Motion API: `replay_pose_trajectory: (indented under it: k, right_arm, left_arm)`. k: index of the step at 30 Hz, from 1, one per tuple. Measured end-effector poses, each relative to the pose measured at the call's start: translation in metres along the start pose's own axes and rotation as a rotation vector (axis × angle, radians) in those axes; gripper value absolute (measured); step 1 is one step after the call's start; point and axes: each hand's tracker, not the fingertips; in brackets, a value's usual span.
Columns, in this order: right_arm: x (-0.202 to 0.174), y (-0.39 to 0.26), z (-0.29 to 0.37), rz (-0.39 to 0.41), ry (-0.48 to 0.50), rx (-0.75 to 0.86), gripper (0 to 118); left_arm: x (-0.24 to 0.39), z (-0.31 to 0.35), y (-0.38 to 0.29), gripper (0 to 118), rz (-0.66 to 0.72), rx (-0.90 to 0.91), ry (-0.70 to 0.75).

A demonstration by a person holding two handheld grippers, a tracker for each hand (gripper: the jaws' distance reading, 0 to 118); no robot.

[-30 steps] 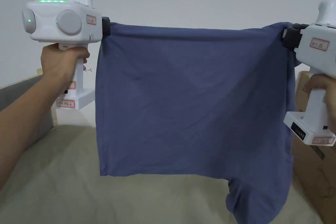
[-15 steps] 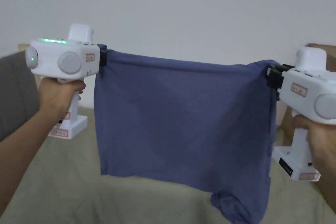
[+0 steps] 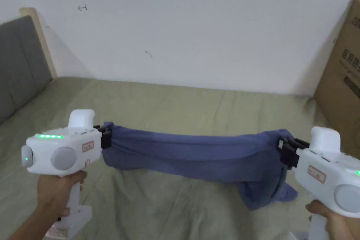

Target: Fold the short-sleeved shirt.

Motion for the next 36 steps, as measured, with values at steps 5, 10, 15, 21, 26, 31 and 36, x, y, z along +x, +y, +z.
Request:
replay_pose_trajectory:
  k: [5,10,15,21,26,31,36]
  right_arm:
    - [0.001,-0.062,0.063,-0.039,0.034,-0.063,2]
    - [-0.018,-0.11,0.133,-0.015,0.067,-0.125,2]
    - [-0.03,-0.148,0.193,-0.004,0.09,-0.178,2]
    - [-0.038,-0.206,0.24,-0.032,0.07,-0.282,2]
    - [-0.037,-0.259,0.258,-0.101,0.031,-0.388,2]
    - [-0.039,-0.3,0.242,-0.136,-0.057,-0.525,2]
    - [-0.038,-0.306,0.226,-0.151,-0.093,-0.569,2]
  left_arm:
    - [-0.023,0.052,-0.078,2,0.017,-0.103,0.01]
    - [-0.032,0.118,-0.141,2,0.062,-0.179,0.022]
    - [-0.04,0.17,-0.19,2,0.068,-0.238,0.046]
    - [-0.042,0.212,-0.243,2,0.065,-0.307,0.08]
    - [-0.049,0.226,-0.278,2,0.098,-0.368,0.096]
    - [-0.051,0.22,-0.307,2,0.067,-0.451,0.136]
    - [-0.043,0.216,-0.312,2,0.075,-0.468,0.167]
